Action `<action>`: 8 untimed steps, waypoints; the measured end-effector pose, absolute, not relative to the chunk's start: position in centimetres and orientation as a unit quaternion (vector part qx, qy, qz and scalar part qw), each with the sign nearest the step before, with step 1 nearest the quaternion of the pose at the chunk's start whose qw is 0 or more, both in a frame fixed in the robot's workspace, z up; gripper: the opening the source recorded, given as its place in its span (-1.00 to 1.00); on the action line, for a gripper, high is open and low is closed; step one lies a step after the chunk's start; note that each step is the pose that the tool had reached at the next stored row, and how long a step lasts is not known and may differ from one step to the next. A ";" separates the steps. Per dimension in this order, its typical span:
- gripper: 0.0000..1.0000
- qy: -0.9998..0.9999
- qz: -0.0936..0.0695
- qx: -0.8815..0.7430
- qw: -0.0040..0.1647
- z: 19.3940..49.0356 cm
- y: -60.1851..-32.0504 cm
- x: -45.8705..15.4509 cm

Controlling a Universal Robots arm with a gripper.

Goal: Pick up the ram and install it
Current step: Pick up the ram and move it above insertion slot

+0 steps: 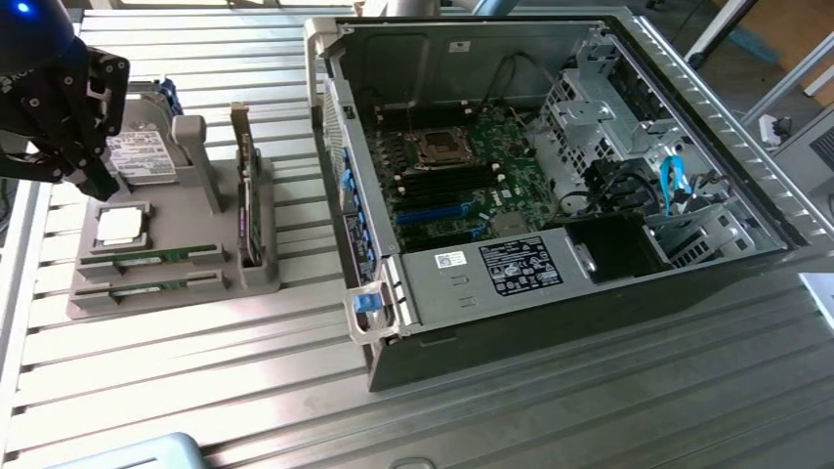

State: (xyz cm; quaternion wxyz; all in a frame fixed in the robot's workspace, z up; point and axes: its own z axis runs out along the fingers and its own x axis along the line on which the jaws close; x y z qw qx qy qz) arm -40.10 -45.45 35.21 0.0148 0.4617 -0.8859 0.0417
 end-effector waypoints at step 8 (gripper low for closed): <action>-0.79 -0.834 0.051 0.549 0.014 34.9 -45.5 -40.1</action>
